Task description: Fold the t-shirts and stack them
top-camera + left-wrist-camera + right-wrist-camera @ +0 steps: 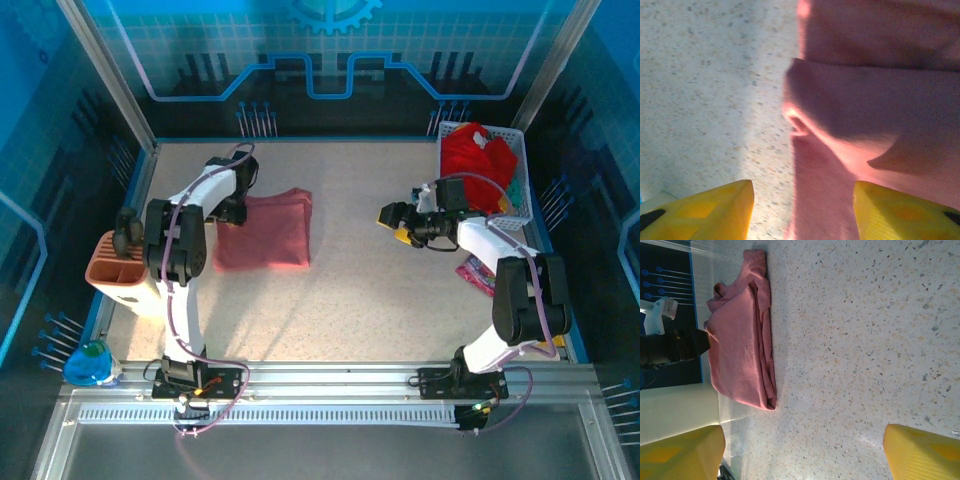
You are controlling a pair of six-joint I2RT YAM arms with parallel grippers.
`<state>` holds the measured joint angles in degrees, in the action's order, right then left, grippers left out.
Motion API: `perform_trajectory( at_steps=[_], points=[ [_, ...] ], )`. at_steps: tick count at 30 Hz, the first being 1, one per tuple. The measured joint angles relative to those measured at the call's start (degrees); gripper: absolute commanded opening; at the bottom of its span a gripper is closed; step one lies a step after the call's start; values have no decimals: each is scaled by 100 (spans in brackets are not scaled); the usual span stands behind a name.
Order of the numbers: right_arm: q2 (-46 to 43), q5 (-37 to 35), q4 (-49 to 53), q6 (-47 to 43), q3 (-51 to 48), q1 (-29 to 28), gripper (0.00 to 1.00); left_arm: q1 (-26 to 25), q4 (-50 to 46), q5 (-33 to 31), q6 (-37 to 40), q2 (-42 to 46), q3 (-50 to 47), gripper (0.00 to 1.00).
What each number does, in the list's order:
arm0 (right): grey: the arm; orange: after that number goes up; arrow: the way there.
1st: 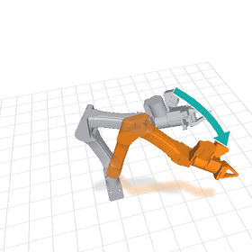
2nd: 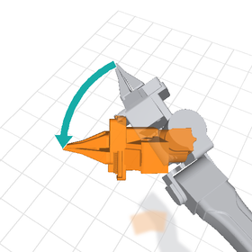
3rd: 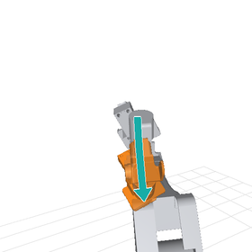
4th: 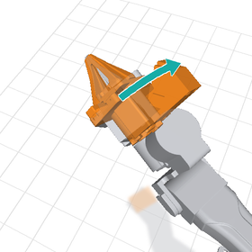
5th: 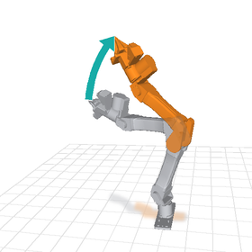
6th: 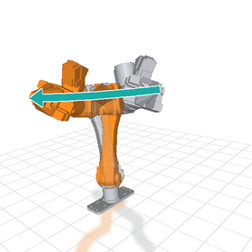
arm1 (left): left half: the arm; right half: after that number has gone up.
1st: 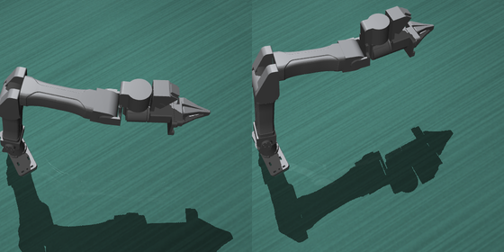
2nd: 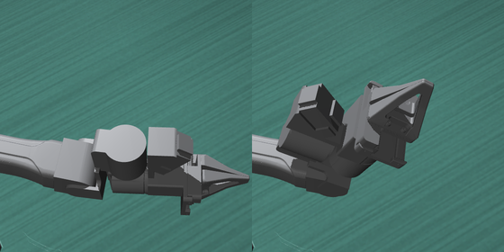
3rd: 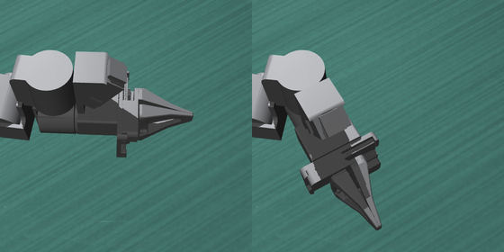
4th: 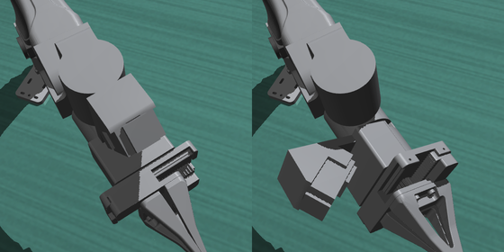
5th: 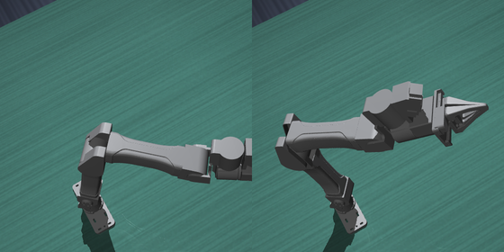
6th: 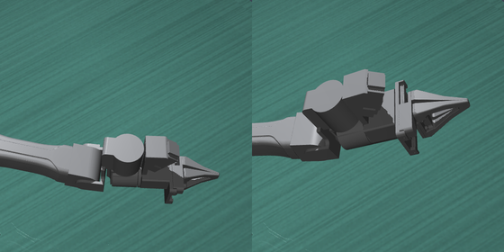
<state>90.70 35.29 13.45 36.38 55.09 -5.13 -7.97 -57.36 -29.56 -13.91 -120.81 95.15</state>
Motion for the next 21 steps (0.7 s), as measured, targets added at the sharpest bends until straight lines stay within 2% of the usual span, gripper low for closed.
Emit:
perform_trajectory(
  at_steps=[10,14,21],
  points=[
    [-7,63,-63,2,-92,0,83,-1434,157,1279,-772,184,52,55],
    [-9,105,-146,0,-166,0,83,-1700,422,1709,-1073,173,50,55],
    [-9,125,-173,0,-302,0,83,-2004,675,1853,-1305,-195,61,53]
  ],
)
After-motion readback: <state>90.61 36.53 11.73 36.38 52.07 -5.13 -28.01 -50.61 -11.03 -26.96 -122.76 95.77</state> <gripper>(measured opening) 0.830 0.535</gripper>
